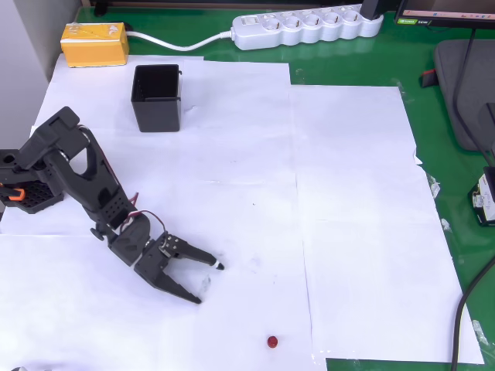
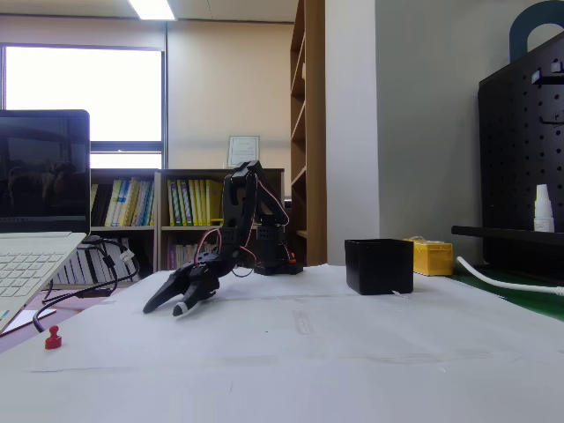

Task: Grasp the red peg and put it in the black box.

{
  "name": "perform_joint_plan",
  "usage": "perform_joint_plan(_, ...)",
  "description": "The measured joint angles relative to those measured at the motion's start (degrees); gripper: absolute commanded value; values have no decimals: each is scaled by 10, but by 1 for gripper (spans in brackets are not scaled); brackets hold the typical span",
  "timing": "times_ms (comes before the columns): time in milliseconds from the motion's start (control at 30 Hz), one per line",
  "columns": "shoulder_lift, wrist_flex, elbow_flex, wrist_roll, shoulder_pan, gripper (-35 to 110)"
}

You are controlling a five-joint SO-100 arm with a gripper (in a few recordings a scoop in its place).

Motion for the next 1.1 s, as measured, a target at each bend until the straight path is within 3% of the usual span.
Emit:
perform_joint_plan(500,111,197,297,-24,11,30)
perform_joint_plan(1100,229,303,534,-34,11,30)
